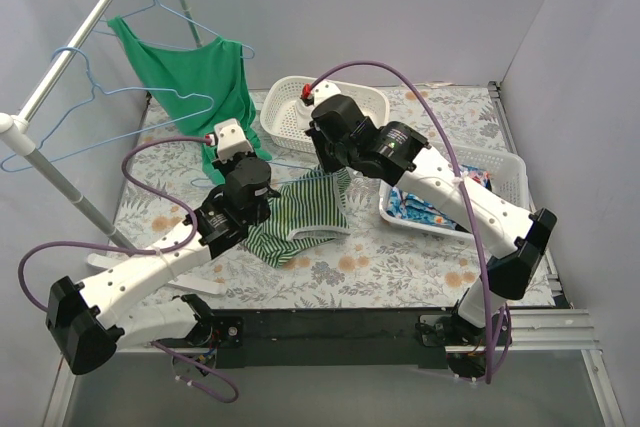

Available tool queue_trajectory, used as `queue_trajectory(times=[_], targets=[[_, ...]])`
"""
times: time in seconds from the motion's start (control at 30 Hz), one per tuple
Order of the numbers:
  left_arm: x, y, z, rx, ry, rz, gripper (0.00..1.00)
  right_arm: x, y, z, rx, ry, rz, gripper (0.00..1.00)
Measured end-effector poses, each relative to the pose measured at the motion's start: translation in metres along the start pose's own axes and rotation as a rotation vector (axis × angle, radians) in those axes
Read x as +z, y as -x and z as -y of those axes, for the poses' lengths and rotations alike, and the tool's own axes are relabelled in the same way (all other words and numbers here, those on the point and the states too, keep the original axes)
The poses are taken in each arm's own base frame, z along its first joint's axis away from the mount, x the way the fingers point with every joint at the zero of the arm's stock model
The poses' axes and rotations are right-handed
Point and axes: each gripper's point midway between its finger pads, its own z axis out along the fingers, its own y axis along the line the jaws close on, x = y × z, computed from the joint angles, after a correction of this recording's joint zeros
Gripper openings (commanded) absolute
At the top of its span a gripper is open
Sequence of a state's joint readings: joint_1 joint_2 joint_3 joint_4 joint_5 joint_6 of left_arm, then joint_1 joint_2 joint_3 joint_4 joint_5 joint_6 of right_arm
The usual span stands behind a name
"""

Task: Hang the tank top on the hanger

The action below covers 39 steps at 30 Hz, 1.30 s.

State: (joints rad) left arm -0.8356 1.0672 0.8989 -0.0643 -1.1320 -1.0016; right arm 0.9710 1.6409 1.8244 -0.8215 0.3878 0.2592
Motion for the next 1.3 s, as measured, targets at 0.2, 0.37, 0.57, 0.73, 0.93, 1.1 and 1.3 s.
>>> queue_trajectory(times=[0.2, 0.37, 0.57, 0.73, 0.93, 1.1, 1.3], targets=[[0.002, 0.007, 0.017, -0.013, -0.014, 0.023, 0.0, -0.005, 0.002, -0.014, 0.02, 0.057, 0.001, 0.01], [0.003, 0.024, 0.027, -0.025, -0.015, 0.074, 0.0, -0.012, 0.003, -0.01, 0.04, 0.049, 0.022, 0.01], [0.0, 0.042, 0.028, -0.059, -0.041, 0.121, 0.0, -0.033, 0.002, 0.002, 0.071, 0.036, 0.053, 0.01], [-0.008, 0.04, 0.044, -0.079, -0.096, 0.113, 0.0, -0.029, 0.015, -0.01, 0.078, 0.078, 0.064, 0.01], [-0.018, 0.024, 0.08, -0.063, -0.158, 0.083, 0.0, -0.022, 0.024, -0.014, 0.096, 0.116, 0.067, 0.01], [-0.026, 0.021, 0.096, -0.088, -0.23, 0.069, 0.0, -0.016, 0.003, 0.025, 0.179, 0.156, 0.072, 0.51], [-0.032, 0.021, 0.113, -0.091, -0.324, 0.048, 0.0, -0.089, -0.001, 0.03, 0.04, 0.289, 0.326, 0.69]])
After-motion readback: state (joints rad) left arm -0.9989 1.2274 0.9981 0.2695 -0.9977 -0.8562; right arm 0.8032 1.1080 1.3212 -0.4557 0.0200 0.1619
